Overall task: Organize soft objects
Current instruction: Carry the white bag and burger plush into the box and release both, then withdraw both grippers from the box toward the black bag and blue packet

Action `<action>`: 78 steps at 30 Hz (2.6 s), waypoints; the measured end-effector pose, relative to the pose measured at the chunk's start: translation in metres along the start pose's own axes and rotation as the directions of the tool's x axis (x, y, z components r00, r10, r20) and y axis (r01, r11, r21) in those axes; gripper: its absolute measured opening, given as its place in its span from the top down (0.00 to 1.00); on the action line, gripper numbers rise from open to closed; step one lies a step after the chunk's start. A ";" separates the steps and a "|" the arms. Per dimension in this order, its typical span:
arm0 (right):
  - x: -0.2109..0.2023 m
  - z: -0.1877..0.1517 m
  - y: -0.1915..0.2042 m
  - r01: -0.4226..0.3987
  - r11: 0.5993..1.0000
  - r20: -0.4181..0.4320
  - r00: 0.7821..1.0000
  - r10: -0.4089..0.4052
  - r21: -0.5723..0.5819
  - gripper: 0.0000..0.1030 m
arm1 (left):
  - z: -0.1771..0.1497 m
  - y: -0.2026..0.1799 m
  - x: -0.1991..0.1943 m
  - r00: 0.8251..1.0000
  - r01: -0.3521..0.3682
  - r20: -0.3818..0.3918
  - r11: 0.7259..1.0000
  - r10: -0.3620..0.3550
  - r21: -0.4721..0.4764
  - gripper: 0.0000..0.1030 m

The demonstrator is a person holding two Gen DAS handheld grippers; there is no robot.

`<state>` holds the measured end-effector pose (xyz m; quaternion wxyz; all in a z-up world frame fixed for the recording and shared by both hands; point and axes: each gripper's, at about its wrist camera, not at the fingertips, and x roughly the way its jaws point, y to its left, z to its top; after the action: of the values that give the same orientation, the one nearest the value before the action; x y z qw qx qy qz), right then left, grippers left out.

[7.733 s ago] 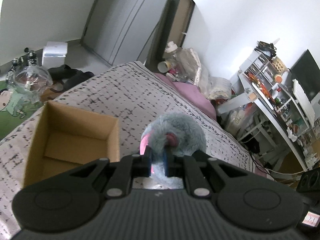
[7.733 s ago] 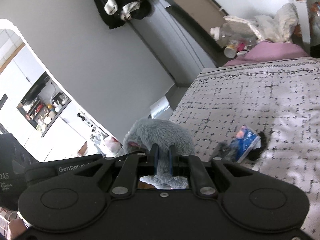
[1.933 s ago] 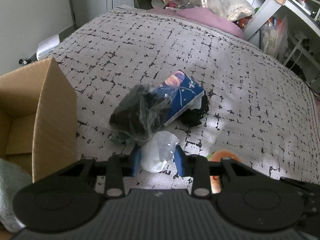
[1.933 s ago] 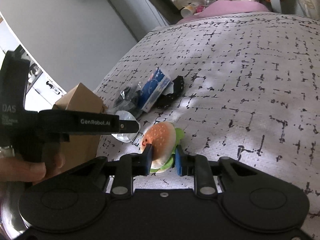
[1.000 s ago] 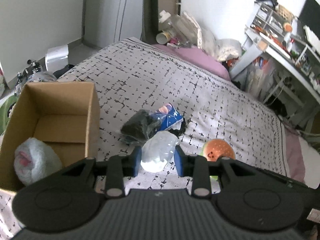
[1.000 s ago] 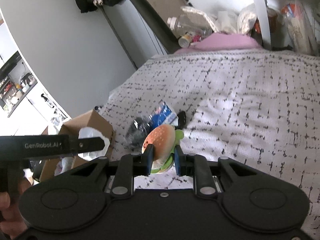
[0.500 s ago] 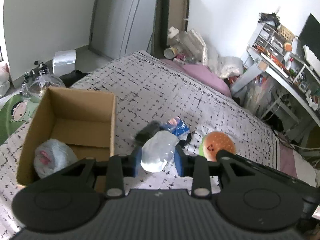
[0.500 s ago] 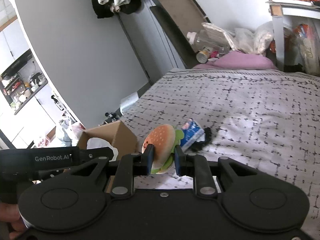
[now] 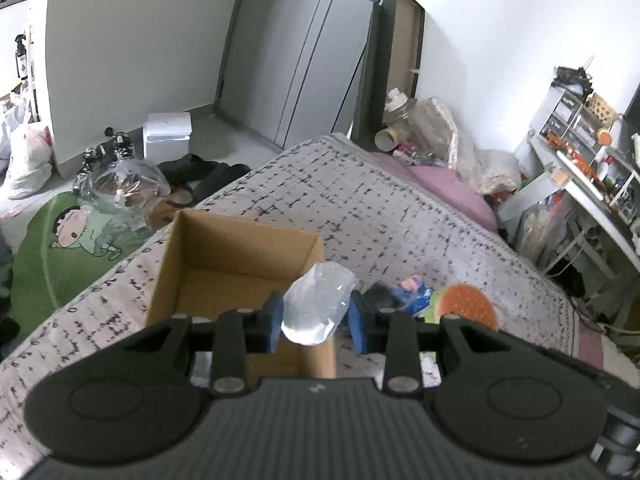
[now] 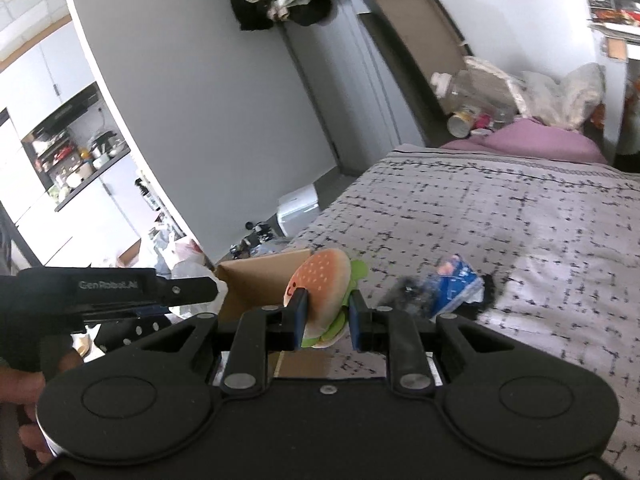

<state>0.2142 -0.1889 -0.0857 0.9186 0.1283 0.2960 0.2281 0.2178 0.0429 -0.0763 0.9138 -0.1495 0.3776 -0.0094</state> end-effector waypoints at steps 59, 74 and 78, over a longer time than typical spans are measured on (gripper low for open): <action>0.056 -0.005 0.033 -0.080 0.991 -0.111 0.989 0.092 0.111 0.47 | -0.020 0.048 -0.008 0.977 -0.211 -0.065 0.973 0.205 -0.091 0.27; 0.017 0.001 0.010 -0.035 0.999 -0.054 0.998 0.036 0.005 0.10 | -0.003 0.015 -0.022 0.995 -0.101 0.013 0.991 0.103 -0.091 0.26; 0.006 0.001 -0.002 -0.014 1.000 -0.024 1.000 0.014 -0.010 0.02 | 0.000 0.001 -0.017 0.994 -0.106 0.005 0.992 0.106 -0.069 0.26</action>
<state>0.2199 -0.1878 -0.0881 0.9140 0.1229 0.3052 0.2375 0.2053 0.0459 -0.0646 0.9088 -0.1607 0.3813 0.0527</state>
